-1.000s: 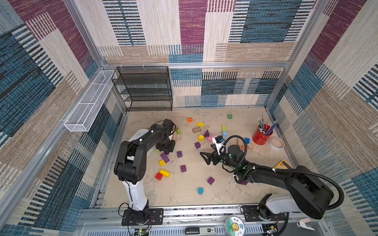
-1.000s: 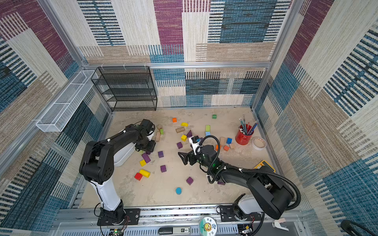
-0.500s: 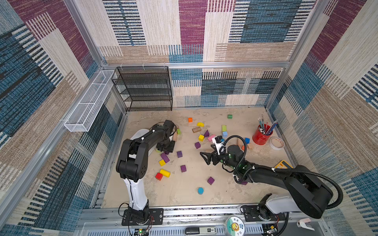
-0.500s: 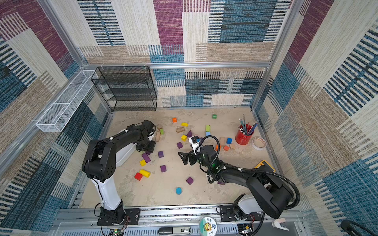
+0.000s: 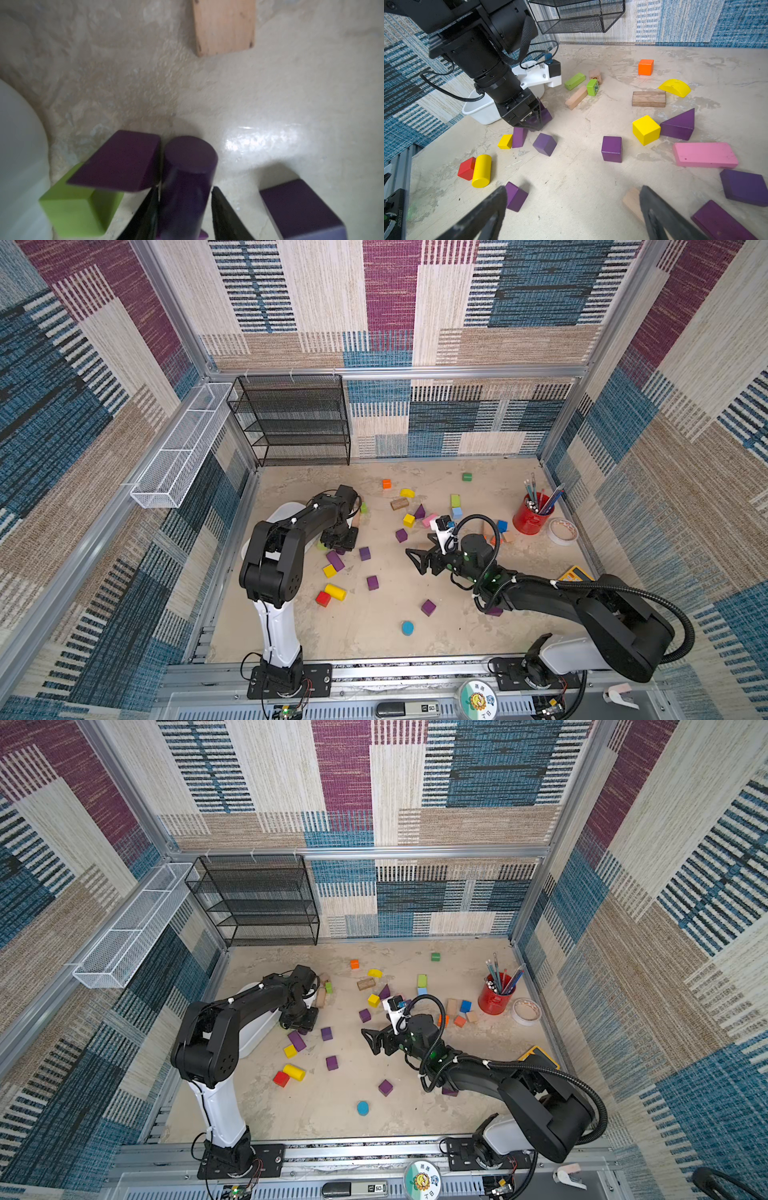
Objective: Pick purple bricks into the storage bin
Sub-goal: Pick up the building block from the center of the board.
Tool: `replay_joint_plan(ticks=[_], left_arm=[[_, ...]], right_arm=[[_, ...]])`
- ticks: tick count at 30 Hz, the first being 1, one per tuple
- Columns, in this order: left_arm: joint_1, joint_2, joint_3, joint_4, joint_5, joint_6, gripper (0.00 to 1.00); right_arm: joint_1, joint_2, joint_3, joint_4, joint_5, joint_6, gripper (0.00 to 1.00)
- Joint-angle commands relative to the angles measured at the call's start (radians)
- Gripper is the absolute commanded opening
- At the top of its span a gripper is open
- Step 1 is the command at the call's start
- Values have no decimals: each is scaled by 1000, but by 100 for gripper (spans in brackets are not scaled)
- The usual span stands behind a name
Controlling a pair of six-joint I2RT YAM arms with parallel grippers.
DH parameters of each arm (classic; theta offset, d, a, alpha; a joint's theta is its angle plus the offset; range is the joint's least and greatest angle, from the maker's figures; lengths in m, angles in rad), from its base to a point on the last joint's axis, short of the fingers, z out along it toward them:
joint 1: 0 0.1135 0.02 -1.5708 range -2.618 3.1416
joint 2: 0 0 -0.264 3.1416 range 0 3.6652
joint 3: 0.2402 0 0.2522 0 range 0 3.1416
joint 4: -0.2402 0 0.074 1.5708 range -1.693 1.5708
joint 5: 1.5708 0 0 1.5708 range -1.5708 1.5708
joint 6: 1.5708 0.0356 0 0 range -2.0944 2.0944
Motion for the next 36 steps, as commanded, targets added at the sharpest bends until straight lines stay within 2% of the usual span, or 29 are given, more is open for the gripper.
replay_joint_plan(ticks=[1, 12, 16, 18, 36], left_arm=[[-2, 10, 13, -20, 2, -12, 43], [-4, 34, 24, -37, -9, -14, 40], [-6, 36, 28, -40, -5, -18, 31], [-6, 31, 33, -46, -5, -23, 31], [7, -145, 11, -16, 8, -46, 29]], right_arm=[[1, 3, 7, 22, 7, -3, 99], [1, 9, 9, 24, 5, -1, 99], [1, 12, 11, 24, 5, 0, 99], [1, 13, 10, 23, 6, -1, 100], [1, 26, 12, 27, 31, -4, 99]])
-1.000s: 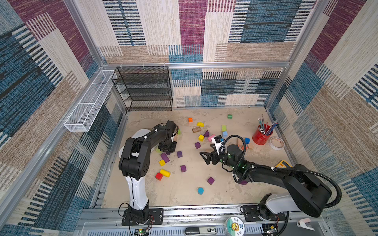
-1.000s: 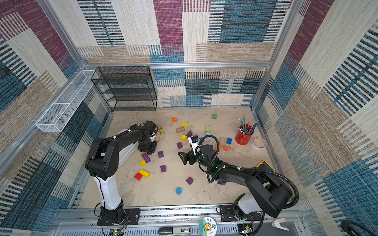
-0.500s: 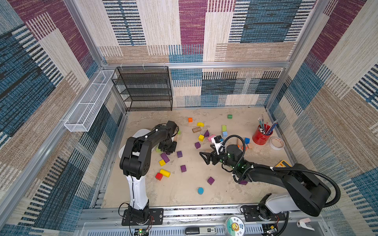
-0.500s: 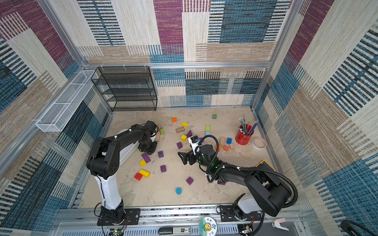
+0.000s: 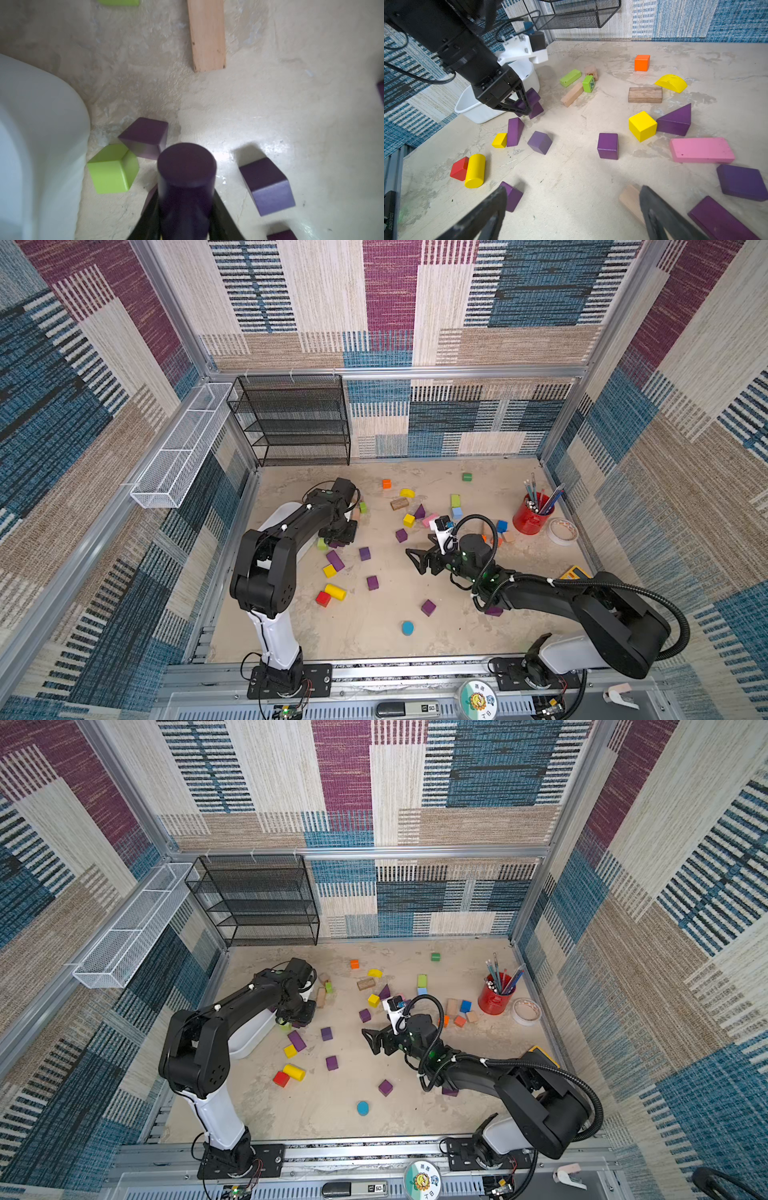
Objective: Pick purple bricks into the storage bin
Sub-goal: Pick up the building block from the center of the board, then place the building block in the storage box.
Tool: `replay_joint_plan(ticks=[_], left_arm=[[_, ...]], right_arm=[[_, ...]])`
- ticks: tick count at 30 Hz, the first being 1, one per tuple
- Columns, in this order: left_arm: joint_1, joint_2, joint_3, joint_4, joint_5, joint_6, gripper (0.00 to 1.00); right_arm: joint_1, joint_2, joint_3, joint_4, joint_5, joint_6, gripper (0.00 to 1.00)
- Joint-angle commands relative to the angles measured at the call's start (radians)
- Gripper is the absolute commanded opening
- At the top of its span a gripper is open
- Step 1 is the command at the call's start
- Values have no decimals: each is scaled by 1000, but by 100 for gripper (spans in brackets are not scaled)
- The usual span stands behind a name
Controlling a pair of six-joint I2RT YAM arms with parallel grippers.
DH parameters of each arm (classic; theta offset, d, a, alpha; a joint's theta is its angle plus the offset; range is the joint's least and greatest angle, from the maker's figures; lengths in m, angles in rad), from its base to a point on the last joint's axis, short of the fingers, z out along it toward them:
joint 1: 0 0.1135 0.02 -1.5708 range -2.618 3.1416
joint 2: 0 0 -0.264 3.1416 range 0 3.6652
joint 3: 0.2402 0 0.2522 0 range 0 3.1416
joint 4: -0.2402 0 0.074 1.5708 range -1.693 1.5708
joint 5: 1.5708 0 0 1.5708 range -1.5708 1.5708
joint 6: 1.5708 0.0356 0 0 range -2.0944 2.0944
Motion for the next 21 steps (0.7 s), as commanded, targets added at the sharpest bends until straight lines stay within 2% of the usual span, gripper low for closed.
replay_joint_plan(ticks=[1, 10, 15, 21], left_arm=[[11, -48, -12, 23, 16, -32, 29], [125, -206, -82, 115, 48, -77, 28], [212, -258, -114, 146, 14, -105, 28], [286, -250, -120, 149, -51, -114, 28]], right_arm=[[1, 7, 8, 27, 12, -4, 100], [1, 13, 11, 27, 13, -4, 100], [1, 9, 5, 38, -2, -9, 100], [1, 5, -4, 58, -27, -17, 100]])
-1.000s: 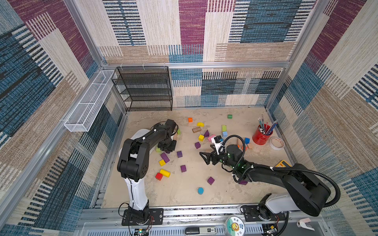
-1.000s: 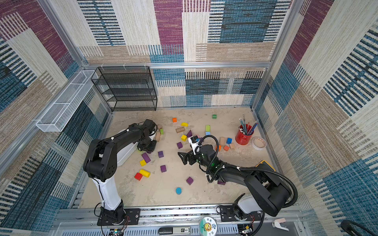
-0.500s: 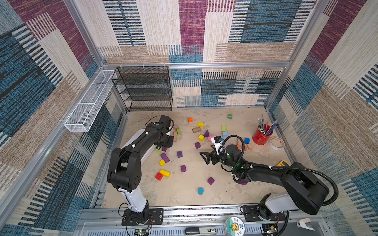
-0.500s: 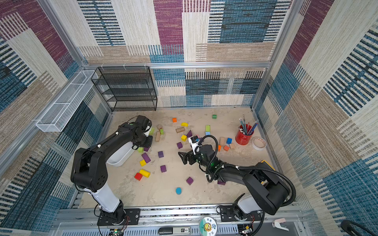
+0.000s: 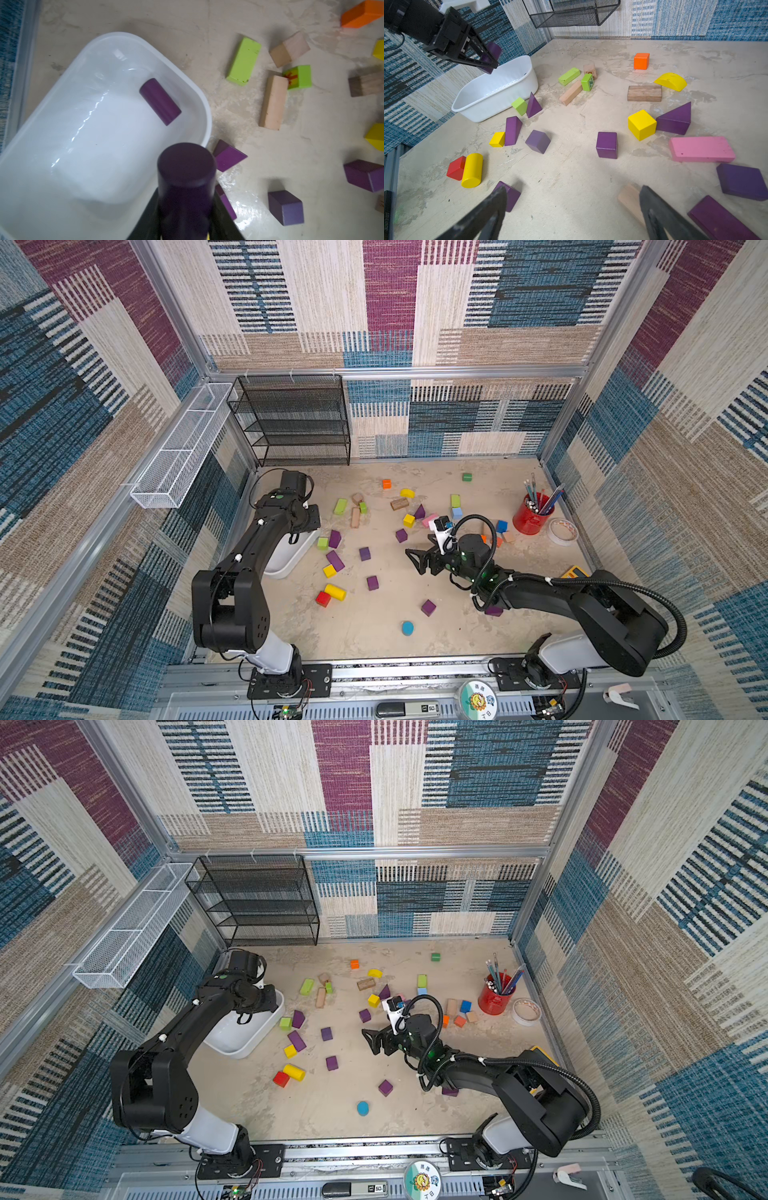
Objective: Pick purple bricks into the storage bin
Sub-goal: Place the building block in the storage box.
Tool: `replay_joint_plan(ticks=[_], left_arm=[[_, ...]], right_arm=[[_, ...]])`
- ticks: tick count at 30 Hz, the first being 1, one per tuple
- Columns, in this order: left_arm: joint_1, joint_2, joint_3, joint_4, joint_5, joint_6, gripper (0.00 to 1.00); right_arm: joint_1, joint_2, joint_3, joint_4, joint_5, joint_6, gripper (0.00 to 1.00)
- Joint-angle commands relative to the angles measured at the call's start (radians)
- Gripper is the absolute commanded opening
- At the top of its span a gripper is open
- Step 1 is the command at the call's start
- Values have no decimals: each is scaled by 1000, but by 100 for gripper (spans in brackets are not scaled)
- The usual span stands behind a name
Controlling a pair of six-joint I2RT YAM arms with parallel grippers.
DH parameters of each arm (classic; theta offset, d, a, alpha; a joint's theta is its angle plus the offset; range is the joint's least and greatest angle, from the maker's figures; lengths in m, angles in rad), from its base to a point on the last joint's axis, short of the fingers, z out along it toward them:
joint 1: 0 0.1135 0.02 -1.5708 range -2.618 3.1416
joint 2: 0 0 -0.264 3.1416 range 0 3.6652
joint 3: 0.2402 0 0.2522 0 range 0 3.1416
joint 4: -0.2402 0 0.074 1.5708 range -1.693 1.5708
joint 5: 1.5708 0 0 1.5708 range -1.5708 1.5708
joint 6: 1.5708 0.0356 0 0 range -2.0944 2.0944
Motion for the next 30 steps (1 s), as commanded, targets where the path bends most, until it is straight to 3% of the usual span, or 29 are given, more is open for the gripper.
replay_joint_plan(ticks=[1, 14, 20, 30], left_arm=[[32, 6, -2, 16, -46, -25, 28], [150, 82, 27, -5, -29, -27, 27], [154, 114, 61, -21, -23, -44, 27], [154, 281, 135, -43, -53, -57, 27]], right_arm=[[1, -11, -7, 57, -26, -9, 99], [1, -40, -31, 77, -18, -30, 99], [1, -50, -36, 83, -14, -38, 100], [1, -91, -60, 103, -24, -40, 100]])
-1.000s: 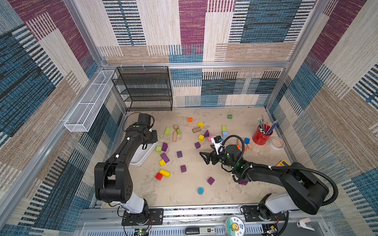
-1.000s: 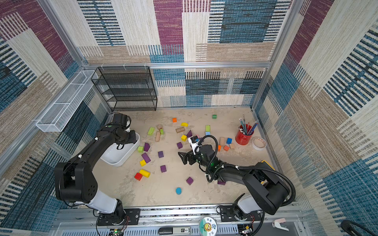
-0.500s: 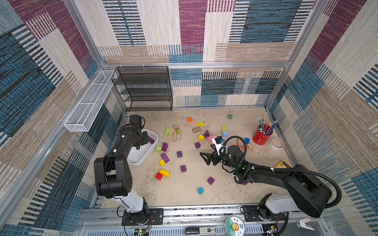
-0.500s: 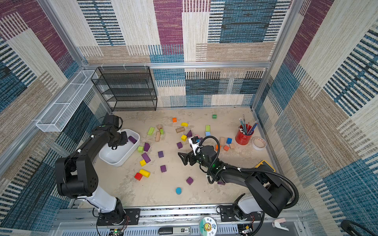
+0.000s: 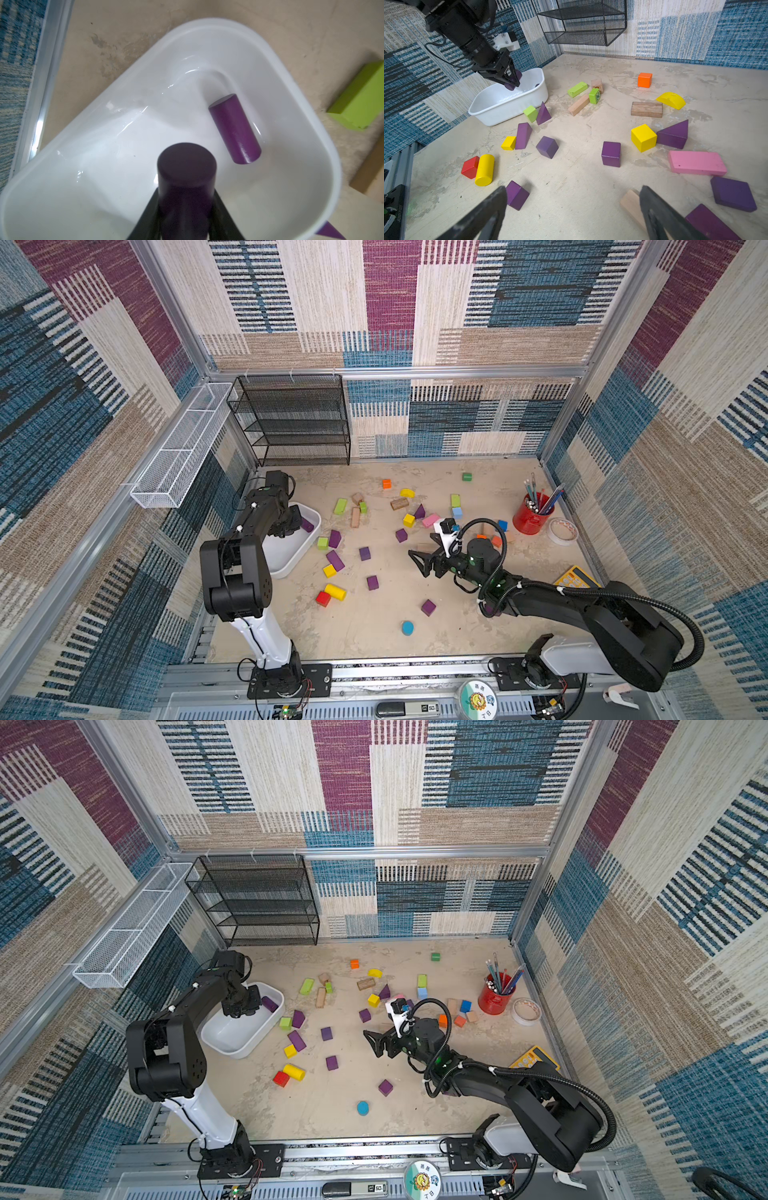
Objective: Pick purple bricks into the storage bin
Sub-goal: Place the building block in the storage box.
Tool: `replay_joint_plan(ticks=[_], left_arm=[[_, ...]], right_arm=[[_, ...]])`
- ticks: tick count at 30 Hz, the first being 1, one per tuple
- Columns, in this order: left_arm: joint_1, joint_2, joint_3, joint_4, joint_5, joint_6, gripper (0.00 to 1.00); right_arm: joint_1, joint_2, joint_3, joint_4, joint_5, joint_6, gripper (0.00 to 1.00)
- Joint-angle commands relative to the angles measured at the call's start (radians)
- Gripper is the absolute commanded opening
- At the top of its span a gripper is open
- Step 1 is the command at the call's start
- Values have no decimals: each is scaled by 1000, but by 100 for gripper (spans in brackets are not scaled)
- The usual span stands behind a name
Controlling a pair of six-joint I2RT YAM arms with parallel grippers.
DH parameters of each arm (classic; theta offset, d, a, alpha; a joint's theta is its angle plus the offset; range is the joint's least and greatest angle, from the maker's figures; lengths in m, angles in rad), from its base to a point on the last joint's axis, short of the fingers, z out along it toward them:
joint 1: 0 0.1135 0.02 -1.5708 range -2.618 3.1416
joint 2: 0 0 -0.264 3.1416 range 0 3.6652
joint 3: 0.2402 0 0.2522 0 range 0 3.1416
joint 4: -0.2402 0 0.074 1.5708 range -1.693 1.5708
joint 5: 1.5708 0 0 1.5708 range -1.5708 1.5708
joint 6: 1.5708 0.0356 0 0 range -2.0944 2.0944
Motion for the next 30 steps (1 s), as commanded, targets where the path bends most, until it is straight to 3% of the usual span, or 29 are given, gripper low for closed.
replay_joint_plan(ticks=[1, 21, 30], left_arm=[[1, 46, 26, -15, -14, -17, 27], [1, 202, 135, -54, -68, 38, 27], [1, 218, 161, -68, -59, 37, 37]], right_arm=[[1, -1, 0, 49, -9, -6, 100], [1, 20, 7, 51, -8, -9, 99], [1, 27, 12, 46, -9, -12, 99]])
